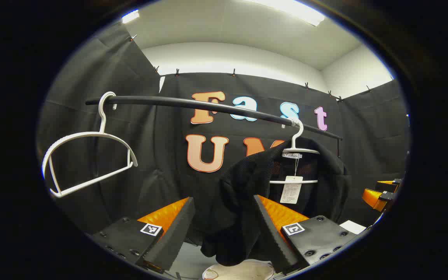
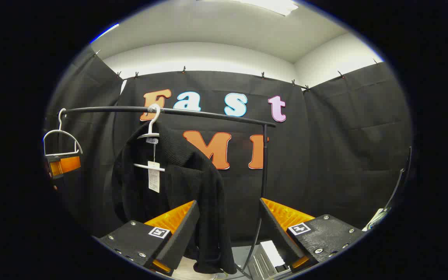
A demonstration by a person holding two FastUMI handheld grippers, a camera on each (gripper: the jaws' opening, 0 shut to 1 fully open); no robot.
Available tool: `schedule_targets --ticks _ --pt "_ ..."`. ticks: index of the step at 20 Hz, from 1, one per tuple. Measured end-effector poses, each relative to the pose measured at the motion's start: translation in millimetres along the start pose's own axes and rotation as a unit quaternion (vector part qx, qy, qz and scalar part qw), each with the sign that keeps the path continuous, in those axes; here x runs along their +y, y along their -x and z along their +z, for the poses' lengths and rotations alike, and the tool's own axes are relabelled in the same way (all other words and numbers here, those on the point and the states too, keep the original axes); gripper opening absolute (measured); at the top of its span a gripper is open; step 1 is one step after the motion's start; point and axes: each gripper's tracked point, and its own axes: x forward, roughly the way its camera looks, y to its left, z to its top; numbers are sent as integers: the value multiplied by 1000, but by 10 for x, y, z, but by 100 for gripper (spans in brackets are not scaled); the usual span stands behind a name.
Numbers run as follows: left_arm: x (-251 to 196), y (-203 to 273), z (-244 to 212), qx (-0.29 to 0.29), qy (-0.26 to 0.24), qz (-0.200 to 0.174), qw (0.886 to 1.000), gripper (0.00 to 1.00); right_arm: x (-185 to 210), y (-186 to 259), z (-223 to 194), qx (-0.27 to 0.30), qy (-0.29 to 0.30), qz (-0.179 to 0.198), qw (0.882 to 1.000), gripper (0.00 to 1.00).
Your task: Grasp the clothes on the hanger with both hands and then place them into the laundry hamper below.
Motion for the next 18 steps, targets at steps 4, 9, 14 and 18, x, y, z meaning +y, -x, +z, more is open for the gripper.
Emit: schedule_targets --ticks 4,9,14,18 --pt "15 -9 -8 6 1 5 1000 100 78 -83 -33 5 1 9 1000 95" --pt "27 2 -1 4 3 16 1000 97 155 -145 -67 5 -6 41 999 95" --pt "62 75 -13 -2 9 69 998 93 144 -212 -80 2 8 103 995 95" --pt "-158 357 -66 -6 12 94 995 93 176 -206 -172 12 -5 142 990 95"
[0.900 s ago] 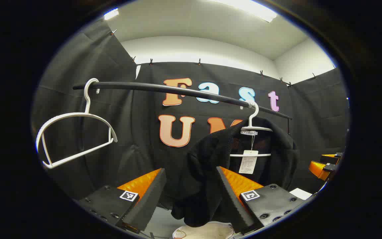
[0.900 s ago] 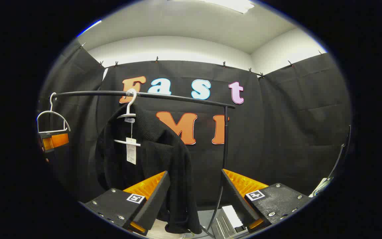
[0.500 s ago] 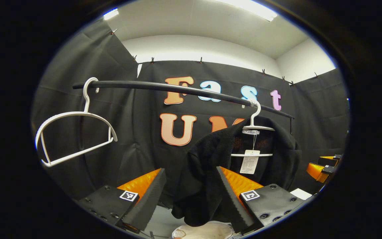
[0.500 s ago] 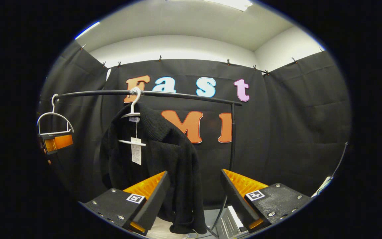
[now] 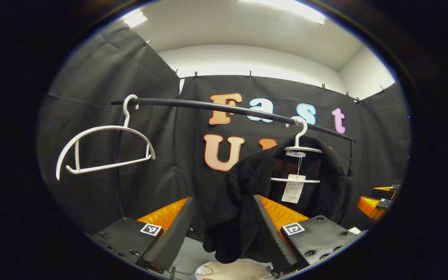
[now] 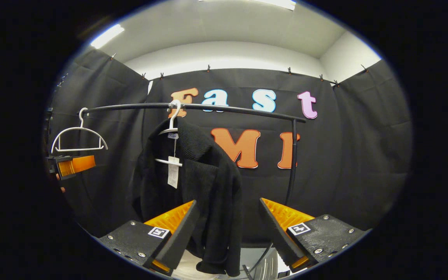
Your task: Grasp the clothes on the hanger with both hands and then place them into the laundry hamper below.
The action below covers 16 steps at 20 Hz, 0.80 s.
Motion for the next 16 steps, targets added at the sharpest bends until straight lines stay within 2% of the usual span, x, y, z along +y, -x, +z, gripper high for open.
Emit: schedule_targets --ticks 3,4,9,12,15,16 --pt "16 84 -43 3 -3 9 1000 93 109 -31 -68 5 -2 20 1000 100" --pt "37 92 -37 4 -8 10 1000 93 158 -46 -95 6 -3 23 1000 95" --pt "122 55 -26 10 -7 6 1000 93 362 -191 -215 16 -20 22 999 95" --pt "187 8 -94 16 -12 5 1000 100 447 -383 -354 27 -15 17 999 95" --pt "224 2 -123 20 -16 0 1000 97 527 -570 -471 40 -18 15 999 95" --pt "232 -18 -123 20 -18 -1 1000 93 537 -635 -509 43 -21 12 999 95"
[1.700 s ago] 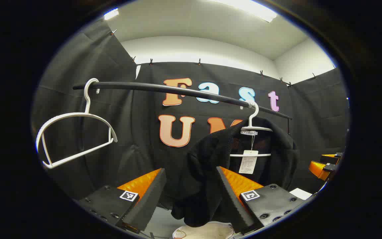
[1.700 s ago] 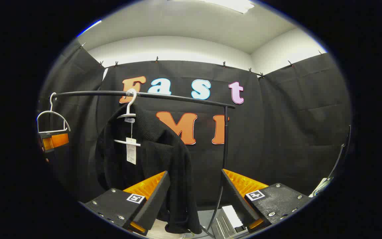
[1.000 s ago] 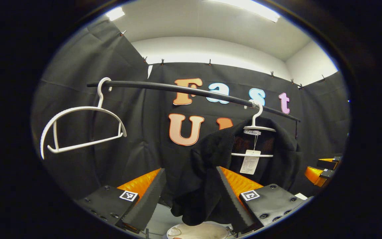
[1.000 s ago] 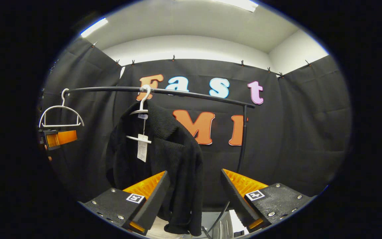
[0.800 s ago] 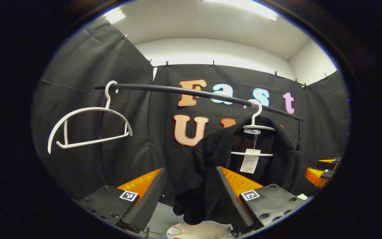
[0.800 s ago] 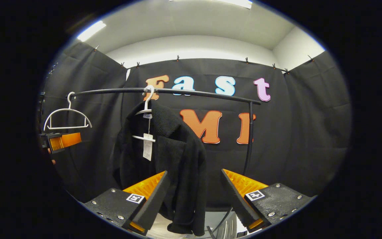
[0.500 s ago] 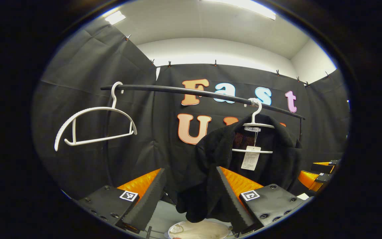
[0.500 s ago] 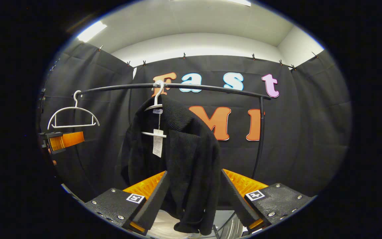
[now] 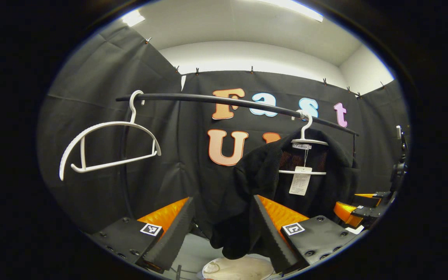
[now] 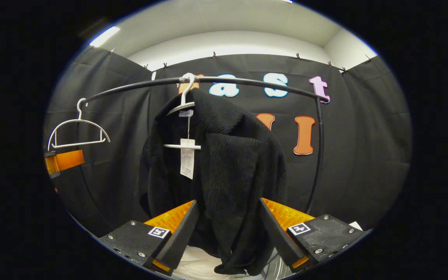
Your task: Grasp the clothes on the hanger with both hands and then place them into the laundry hamper below.
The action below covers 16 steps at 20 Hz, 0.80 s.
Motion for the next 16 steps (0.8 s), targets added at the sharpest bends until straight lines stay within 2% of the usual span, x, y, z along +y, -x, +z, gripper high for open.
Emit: schedule_targets --ticks 1,3,4,5,7,8,9,10,11,12,13,15,16 --pt "18 -27 -15 1 -2 -1 1000 97 -3 -58 -23 2 -2 -4 1000 95" --pt "31 -46 -25 2 -3 -3 1000 93 -31 -169 -47 6 -6 -15 1000 94" --pt "42 -57 -17 1 -2 -4 1000 97 -42 -217 -59 7 -7 -18 1000 94" --pt "46 -80 -6 0 -1 -8 1000 97 -69 -282 -81 9 -8 -26 1000 100" --pt "8 -143 -27 0 0 -21 1000 93 -115 -357 -128 14 -10 -41 999 94" --pt "0 -171 -49 1 -2 -26 1000 100 -112 -382 -156 17 -15 -45 999 91" --pt "8 -200 -77 3 -3 -30 1000 100 -100 -406 -180 21 -21 -48 998 88" --pt "-2 -246 -103 6 -3 -35 999 100 -100 -419 -202 24 -26 -50 998 74" --pt "-16 -286 -122 8 -2 -42 999 100 -99 -445 -233 29 -31 -51 998 71" --pt "-52 -340 -139 9 0 -51 999 100 -101 -453 -249 30 -37 -54 997 57" --pt "-73 -382 -161 10 1 -58 998 96 -112 -445 -233 29 -40 -57 997 59" --pt "-120 -511 -222 15 8 -74 997 96 -131 -430 -208 27 -45 -61 997 54" --pt "-142 -566 -248 18 10 -81 997 96 -140 -425 -195 26 -47 -64 996 46"
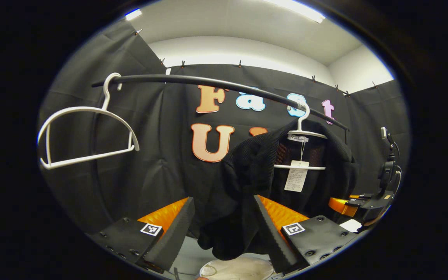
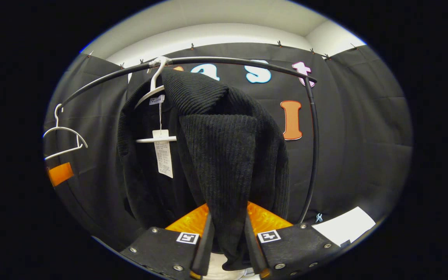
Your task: Grasp the clothes on the hanger with both hands and then place them into the laundry hamper below.
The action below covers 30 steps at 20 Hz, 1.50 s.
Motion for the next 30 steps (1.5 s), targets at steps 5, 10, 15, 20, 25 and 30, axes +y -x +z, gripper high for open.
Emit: schedule_targets --ticks 5,10,15,20,25,30 --pt "-52 -307 -128 12 1 -27 1000 93 -40 38 66 0 -12 -14 1000 21" --pt "-301 -567 -319 31 16 -69 997 97 -35 102 77 8 -22 -23 999 12" --pt "-589 -818 -460 37 4 -104 994 96 -30 189 97 15 -20 -27 999 5" --pt "-777 -1071 -566 45 -2 -118 992 97 -48 287 147 15 -22 -35 999 4" --pt "-800 -1297 -660 48 -12 -121 991 100 -117 457 266 12 -30 -47 998 4" --pt "-847 -1399 -678 51 -11 -122 991 83 -144 543 400 4 -19 -54 998 3"
